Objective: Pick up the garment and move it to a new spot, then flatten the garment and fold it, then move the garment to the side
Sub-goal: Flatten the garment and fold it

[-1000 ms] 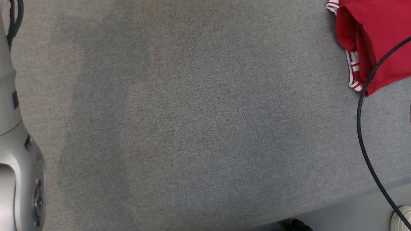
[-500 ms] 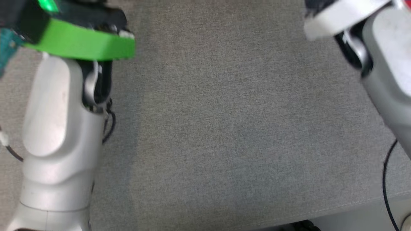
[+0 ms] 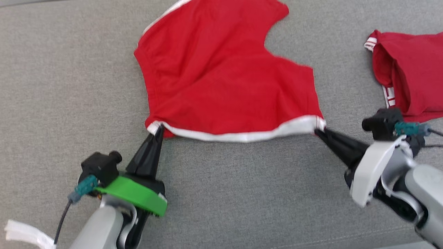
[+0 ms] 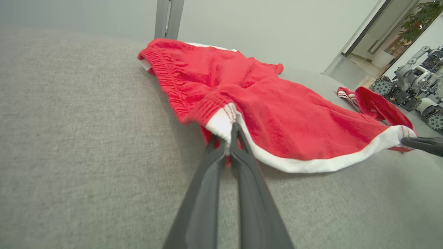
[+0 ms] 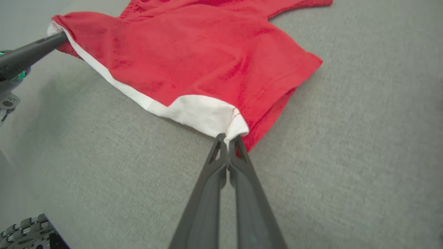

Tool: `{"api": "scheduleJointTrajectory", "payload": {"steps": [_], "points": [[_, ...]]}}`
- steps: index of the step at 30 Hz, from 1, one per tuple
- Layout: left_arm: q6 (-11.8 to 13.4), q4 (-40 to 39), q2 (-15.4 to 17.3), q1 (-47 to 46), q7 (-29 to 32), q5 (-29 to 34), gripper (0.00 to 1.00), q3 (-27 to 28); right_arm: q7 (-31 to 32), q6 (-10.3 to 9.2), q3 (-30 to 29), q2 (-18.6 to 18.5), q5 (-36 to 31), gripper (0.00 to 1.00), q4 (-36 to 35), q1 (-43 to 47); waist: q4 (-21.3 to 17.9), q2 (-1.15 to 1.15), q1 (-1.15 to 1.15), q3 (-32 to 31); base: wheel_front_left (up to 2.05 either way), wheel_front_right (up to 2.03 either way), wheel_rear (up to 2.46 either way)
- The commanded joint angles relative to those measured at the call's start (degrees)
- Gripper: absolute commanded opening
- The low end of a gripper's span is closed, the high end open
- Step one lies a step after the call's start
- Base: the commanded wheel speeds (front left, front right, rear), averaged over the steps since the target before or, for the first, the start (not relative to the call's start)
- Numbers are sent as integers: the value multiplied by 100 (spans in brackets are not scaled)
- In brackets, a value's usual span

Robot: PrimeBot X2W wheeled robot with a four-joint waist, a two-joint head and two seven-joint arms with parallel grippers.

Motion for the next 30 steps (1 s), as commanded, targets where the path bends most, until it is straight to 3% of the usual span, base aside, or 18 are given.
{"api": "scheduleJointTrajectory", "payload": {"steps": [1,3,10,17,23,30], "points": [[-14,68,69,311,2,-115,0,-58,323,-10,-16,-60,229,0,-56,449,144,0,0,-775,0,0,0],[-14,151,113,652,5,-165,0,-121,780,-7,-153,-14,662,0,-136,937,136,0,0,-930,0,0,0],[15,65,212,1627,288,-476,0,-346,1937,-6,-737,65,1168,0,-374,2233,101,0,0,-1267,0,0,0],[93,-556,293,2129,458,-535,0,-495,2552,-6,-1838,224,726,0,-836,2888,98,0,0,-1359,0,0,0],[87,-886,202,1624,453,-545,0,-425,2604,-7,-2344,477,114,0,-1146,2301,176,0,0,-1256,0,0,0],[30,-469,-92,542,533,-601,0,-461,2252,-6,-2094,491,-372,0,-446,857,417,0,0,-977,0,0,0]]}}
